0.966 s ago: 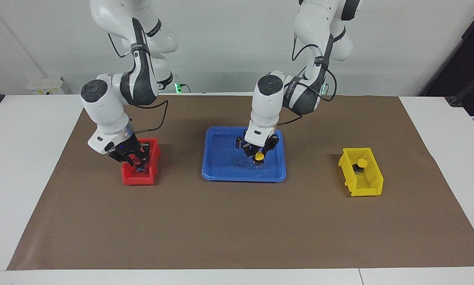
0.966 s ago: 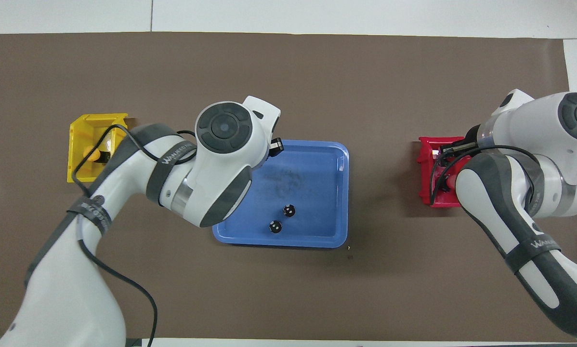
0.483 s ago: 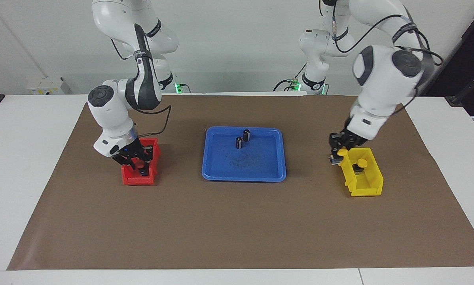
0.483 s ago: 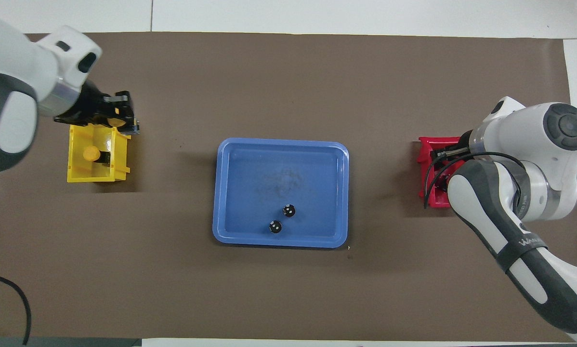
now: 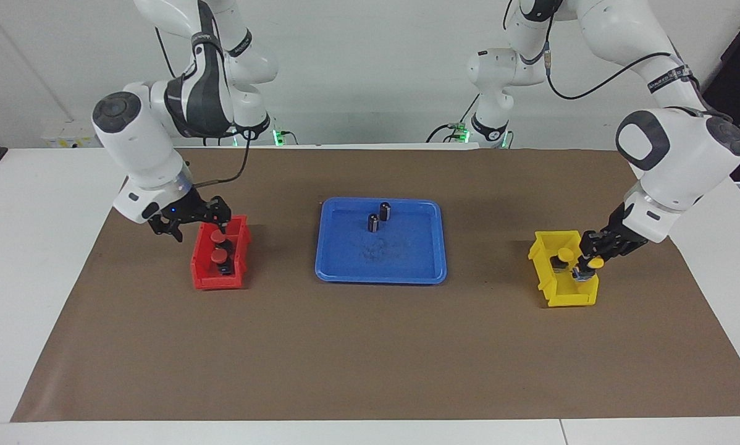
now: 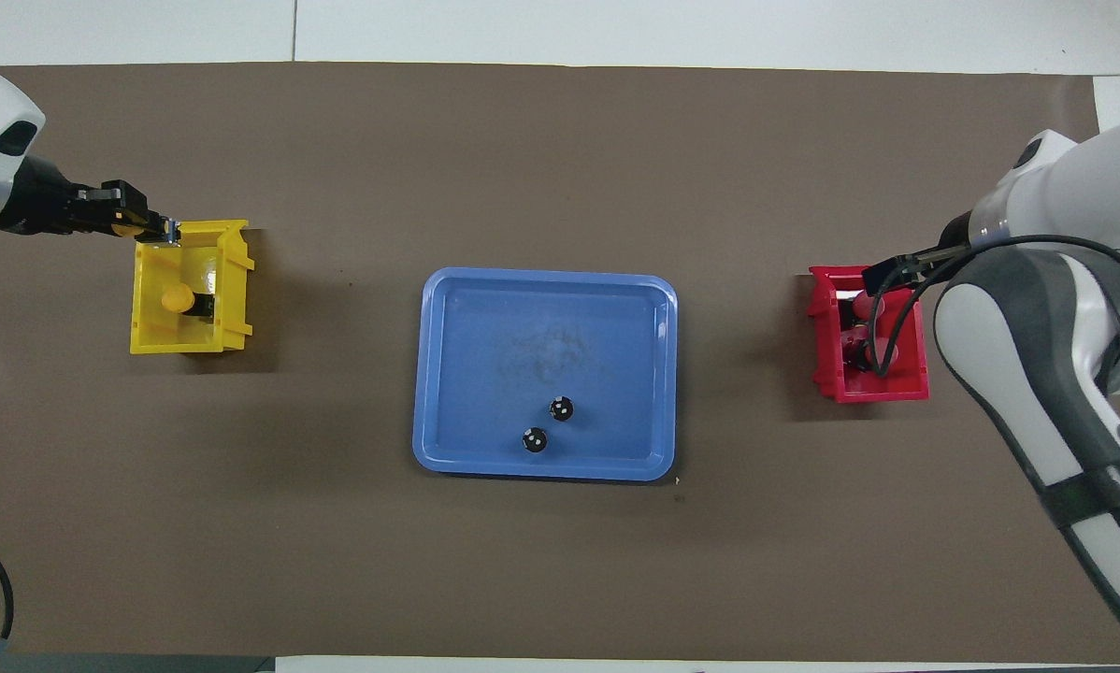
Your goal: Sort red and yellow buttons by color
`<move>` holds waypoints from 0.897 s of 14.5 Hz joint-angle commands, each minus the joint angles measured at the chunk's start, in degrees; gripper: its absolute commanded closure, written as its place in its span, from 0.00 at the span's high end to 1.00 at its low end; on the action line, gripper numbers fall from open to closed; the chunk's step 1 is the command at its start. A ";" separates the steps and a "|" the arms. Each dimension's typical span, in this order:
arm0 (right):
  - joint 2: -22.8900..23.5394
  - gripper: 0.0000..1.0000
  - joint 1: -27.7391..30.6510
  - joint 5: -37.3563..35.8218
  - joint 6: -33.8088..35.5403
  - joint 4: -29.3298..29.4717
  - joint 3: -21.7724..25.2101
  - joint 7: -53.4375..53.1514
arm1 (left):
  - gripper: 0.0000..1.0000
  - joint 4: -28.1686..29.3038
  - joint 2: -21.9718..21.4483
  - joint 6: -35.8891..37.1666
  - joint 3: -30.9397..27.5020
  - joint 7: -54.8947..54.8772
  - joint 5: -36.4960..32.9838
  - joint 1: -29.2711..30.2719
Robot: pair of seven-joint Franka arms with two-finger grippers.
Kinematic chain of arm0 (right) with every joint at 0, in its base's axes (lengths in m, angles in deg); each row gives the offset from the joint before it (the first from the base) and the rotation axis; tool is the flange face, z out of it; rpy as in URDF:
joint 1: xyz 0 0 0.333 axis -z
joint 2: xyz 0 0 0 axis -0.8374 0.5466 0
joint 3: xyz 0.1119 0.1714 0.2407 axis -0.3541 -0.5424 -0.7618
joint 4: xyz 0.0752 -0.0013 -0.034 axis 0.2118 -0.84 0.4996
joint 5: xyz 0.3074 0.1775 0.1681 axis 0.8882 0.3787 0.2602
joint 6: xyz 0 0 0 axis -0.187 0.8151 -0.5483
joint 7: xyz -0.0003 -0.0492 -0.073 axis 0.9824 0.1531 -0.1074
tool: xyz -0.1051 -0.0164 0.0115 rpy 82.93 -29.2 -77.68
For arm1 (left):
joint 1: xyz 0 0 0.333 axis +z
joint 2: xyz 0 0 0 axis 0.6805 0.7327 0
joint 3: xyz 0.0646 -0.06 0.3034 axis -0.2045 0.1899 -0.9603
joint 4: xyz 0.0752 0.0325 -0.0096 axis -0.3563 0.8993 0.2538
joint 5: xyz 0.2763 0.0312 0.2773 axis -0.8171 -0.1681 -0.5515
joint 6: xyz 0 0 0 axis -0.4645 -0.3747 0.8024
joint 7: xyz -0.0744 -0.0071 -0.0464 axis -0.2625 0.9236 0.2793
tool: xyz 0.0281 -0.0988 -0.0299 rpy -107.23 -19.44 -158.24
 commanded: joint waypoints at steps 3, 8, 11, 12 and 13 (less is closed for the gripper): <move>-5.28 1.00 1.30 -0.16 10.51 5.12 1.16 -5.94 | 0.01 4.97 0.49 -6.26 0.29 -3.38 0.98 0.43; -3.26 1.00 4.64 -2.18 20.03 14.98 2.04 -6.03 | 0.01 6.73 2.42 -7.58 0.29 -4.43 0.98 0.43; -3.70 1.00 5.87 -2.27 20.99 14.27 2.05 -5.76 | 0.02 8.67 3.74 -10.66 0.29 -4.70 0.98 0.34; -3.88 1.00 5.87 -2.19 20.73 13.83 2.05 -5.68 | 0.20 8.58 3.91 -10.49 0.29 -4.88 0.98 0.43; -3.88 1.00 5.96 -1.92 20.64 13.39 2.13 -5.68 | 0.48 7.97 4.00 -9.71 0.29 -4.88 0.98 0.43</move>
